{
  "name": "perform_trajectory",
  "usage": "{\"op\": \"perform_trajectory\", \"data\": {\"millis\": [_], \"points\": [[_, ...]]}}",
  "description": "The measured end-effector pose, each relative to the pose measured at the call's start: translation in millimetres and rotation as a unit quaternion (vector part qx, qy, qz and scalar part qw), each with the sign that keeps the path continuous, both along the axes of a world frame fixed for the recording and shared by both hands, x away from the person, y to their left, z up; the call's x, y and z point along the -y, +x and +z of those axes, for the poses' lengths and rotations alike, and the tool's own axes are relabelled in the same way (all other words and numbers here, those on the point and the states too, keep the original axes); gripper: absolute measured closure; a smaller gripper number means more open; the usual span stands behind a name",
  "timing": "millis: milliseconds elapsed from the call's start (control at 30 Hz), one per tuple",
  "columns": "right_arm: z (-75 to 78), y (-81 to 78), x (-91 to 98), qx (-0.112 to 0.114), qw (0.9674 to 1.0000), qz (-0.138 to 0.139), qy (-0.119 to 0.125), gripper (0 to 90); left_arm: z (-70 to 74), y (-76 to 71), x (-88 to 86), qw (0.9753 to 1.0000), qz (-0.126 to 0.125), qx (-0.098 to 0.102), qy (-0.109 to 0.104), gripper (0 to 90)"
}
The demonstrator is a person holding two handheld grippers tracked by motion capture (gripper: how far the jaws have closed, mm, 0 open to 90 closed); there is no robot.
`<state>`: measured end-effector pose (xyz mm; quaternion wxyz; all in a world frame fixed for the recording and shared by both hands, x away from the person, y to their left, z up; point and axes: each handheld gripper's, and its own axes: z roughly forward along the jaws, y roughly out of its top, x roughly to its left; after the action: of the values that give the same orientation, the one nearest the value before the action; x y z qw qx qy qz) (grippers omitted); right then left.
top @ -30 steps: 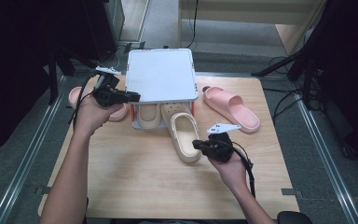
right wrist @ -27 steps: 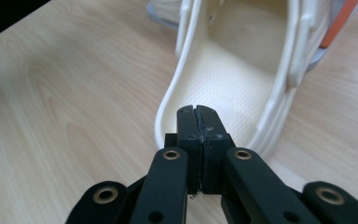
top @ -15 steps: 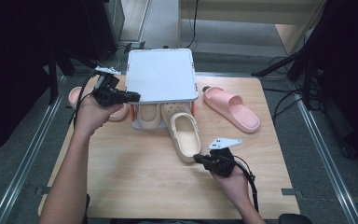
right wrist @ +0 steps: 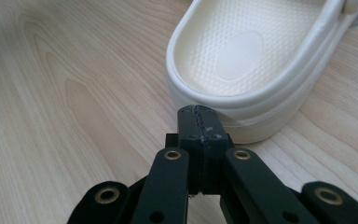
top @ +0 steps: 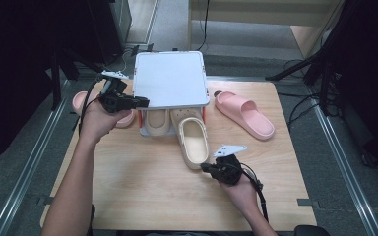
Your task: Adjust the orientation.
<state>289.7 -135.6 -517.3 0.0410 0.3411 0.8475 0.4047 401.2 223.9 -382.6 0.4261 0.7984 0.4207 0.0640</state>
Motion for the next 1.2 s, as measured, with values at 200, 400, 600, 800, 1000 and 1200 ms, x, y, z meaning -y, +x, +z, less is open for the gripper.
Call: {"op": "perform_trajectory", "data": {"millis": [200, 400, 600, 800, 1000, 1200], "points": [[2.5, 5.1, -13.0, 0.007, 1.0, 0.004, 0.002, 90.0, -0.8, 0.0, -0.8, 1.0, 0.0, 0.001, -0.004, 78.6], [8.4, 12.4, -19.7, 0.018, 0.9998, 0.004, 0.003, 90.0, -0.8, -0.2, -0.8, 1.0, 0.0, 0.001, -0.004, 78.6], [10.9, 27.2, -27.5, 0.017, 0.9998, 0.001, 0.006, 90.0, -0.9, -0.2, -0.8, 1.0, 0.0, 0.002, -0.004, 78.6], [10.1, 47.0, -31.6, 0.007, 0.9996, -0.013, 0.023, 90.0, -0.9, -0.3, -1.0, 1.0, 0.001, 0.003, -0.004, 78.6], [14.6, 70.3, -39.6, 0.013, 0.9991, -0.033, 0.022, 87.8, -0.7, -0.5, -0.2, 1.0, 0.001, 0.003, -0.002, 78.6], [14.5, 89.7, -51.8, 0.008, 0.999, -0.038, 0.02, 90.0, -0.8, -0.7, -0.3, 1.0, 0.001, 0.004, -0.002, 78.5]]}}
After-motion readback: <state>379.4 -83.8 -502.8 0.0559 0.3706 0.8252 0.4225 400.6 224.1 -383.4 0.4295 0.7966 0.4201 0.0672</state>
